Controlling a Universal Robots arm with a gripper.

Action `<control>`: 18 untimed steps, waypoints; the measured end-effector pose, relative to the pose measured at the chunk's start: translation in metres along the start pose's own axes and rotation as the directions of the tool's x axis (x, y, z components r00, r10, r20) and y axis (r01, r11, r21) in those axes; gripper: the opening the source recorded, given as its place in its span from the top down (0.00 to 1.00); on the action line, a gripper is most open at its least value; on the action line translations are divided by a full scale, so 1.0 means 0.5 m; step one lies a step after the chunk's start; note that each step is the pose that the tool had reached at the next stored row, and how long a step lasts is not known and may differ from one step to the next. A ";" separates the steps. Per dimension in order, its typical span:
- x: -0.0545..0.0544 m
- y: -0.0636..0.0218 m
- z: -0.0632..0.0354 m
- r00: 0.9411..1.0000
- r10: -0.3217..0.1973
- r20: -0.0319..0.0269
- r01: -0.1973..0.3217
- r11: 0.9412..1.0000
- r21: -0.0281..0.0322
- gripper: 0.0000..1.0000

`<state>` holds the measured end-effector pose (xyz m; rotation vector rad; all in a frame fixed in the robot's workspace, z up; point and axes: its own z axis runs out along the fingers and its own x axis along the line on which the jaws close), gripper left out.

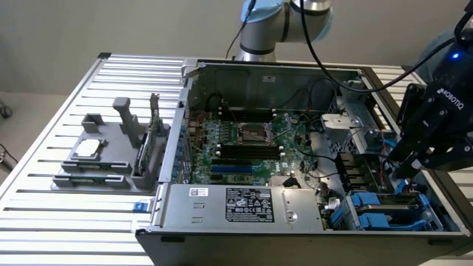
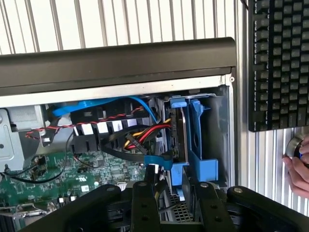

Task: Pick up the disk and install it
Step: 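Insert the second disk wire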

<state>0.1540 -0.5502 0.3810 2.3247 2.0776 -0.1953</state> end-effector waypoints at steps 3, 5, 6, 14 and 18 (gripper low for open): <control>0.003 0.000 0.006 1.000 0.000 0.001 0.000 1.000 -0.001 0.64; 0.004 0.000 0.009 1.000 0.000 0.003 0.000 1.000 -0.002 0.64; 0.005 0.000 0.011 1.000 0.000 0.004 0.000 1.000 -0.002 0.64; 0.009 0.001 0.021 1.000 0.002 0.015 -0.002 1.000 -0.004 0.72; 0.012 0.001 0.025 1.000 0.002 0.022 -0.002 1.000 -0.005 0.79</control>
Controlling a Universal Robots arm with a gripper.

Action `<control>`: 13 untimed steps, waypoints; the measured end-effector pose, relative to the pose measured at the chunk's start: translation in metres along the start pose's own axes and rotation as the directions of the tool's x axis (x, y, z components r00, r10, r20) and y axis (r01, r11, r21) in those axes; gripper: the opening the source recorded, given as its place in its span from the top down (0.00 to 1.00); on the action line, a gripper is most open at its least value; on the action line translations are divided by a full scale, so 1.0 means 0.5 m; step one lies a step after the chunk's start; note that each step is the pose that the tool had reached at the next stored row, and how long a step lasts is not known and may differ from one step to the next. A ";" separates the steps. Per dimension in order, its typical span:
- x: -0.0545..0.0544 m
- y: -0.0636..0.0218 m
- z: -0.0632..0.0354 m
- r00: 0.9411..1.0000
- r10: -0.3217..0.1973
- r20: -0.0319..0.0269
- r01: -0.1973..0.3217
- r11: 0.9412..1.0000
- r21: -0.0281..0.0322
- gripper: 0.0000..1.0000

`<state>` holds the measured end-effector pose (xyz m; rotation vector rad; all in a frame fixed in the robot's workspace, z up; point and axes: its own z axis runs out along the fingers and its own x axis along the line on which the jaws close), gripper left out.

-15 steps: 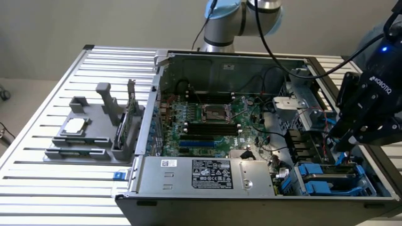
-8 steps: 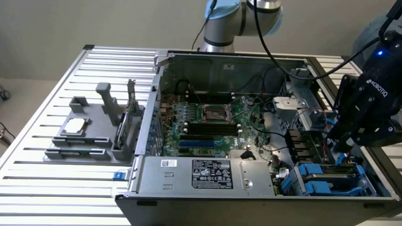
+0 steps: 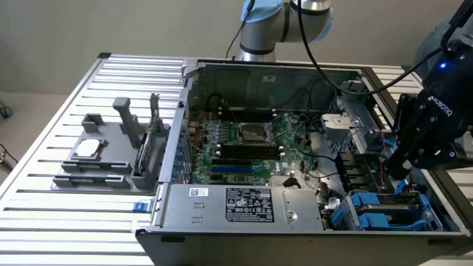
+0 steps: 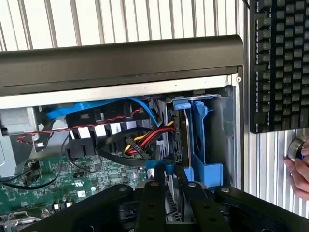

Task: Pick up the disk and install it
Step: 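Insert the second disk wire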

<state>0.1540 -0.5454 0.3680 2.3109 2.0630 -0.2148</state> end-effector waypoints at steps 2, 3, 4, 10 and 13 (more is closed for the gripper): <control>0.001 0.000 0.002 1.000 0.000 0.003 0.000 1.000 0.000 0.79; 0.001 0.000 0.003 1.000 0.000 0.004 0.000 1.000 0.000 0.81; 0.001 0.000 0.003 1.000 0.000 0.005 0.000 1.000 -0.001 0.81; 0.002 0.000 0.006 1.000 0.000 0.007 0.000 1.000 -0.001 0.84; 0.001 0.001 0.008 1.000 -0.006 0.007 0.006 1.000 -0.002 0.84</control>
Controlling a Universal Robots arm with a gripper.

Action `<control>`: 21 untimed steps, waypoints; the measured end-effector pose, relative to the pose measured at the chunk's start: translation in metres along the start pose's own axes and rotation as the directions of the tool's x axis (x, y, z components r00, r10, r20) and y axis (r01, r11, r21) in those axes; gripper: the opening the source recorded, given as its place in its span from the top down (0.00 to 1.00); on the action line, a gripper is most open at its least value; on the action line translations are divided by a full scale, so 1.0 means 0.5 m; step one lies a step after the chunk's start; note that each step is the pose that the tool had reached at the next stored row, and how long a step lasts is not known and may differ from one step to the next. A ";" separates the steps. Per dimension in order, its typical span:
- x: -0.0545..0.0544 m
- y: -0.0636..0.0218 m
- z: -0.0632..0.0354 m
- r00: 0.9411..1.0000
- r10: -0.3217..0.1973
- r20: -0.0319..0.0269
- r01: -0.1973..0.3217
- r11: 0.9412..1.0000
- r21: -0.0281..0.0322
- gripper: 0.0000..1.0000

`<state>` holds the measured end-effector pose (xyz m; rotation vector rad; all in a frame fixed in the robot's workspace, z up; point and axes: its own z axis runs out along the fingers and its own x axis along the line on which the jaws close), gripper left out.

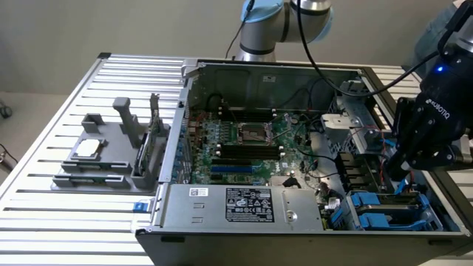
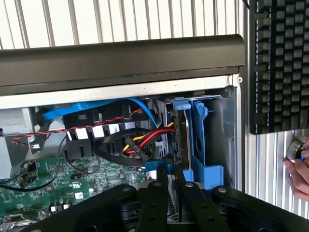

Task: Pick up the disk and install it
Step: 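Insert the second disk wire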

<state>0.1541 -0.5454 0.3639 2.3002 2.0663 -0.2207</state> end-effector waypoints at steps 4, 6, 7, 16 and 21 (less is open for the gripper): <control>-0.003 -0.001 0.002 1.000 -0.026 0.002 0.026 1.000 -0.005 0.84; -0.005 -0.001 0.003 0.999 -0.044 0.003 0.044 0.999 -0.007 0.84; -0.006 -0.001 0.003 0.999 -0.052 0.004 0.052 0.999 -0.008 0.84; -0.010 -0.014 0.016 0.995 -0.095 0.005 0.095 0.995 -0.023 0.84; -0.010 -0.015 0.030 0.994 -0.109 0.003 0.109 0.994 -0.030 0.84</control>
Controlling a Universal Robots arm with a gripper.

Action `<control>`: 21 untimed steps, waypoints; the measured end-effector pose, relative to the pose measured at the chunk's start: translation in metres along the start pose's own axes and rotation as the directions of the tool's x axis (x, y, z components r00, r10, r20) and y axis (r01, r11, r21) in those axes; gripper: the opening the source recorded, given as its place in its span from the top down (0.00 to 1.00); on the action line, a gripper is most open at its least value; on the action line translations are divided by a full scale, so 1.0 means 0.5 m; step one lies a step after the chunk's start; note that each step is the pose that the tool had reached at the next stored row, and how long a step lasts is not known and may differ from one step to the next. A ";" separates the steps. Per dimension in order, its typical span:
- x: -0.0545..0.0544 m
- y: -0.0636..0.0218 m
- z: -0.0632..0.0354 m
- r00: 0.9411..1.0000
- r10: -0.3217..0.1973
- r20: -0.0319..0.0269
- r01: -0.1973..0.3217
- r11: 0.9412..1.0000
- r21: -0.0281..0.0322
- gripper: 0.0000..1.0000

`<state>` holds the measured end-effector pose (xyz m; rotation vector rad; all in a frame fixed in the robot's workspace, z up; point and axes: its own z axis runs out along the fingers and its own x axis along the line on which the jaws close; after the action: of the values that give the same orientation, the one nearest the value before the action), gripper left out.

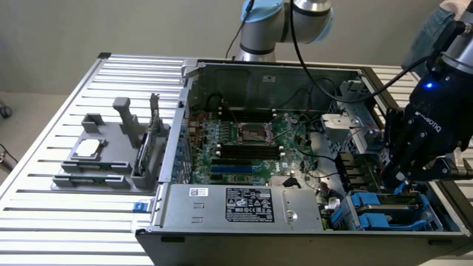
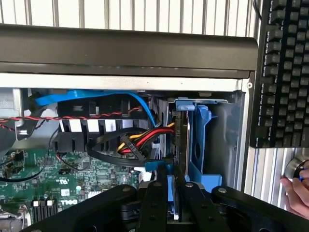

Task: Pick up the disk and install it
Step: 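Insert the second disk wire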

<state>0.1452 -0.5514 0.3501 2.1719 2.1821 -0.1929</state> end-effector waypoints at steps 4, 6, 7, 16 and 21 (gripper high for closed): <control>-0.004 0.000 0.006 1.000 -0.004 -0.002 0.004 1.000 -0.007 0.84; -0.008 0.000 0.007 1.000 -0.004 -0.004 0.004 1.000 -0.013 0.84; -0.011 0.000 0.008 1.000 -0.004 -0.006 0.004 1.000 -0.015 0.84; -0.020 -0.005 0.013 1.000 -0.004 -0.019 0.003 1.000 -0.028 0.84; -0.021 -0.005 0.016 1.000 -0.003 -0.023 0.002 0.999 -0.040 0.84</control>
<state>0.1422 -0.5630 0.3436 2.1616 2.1810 -0.1235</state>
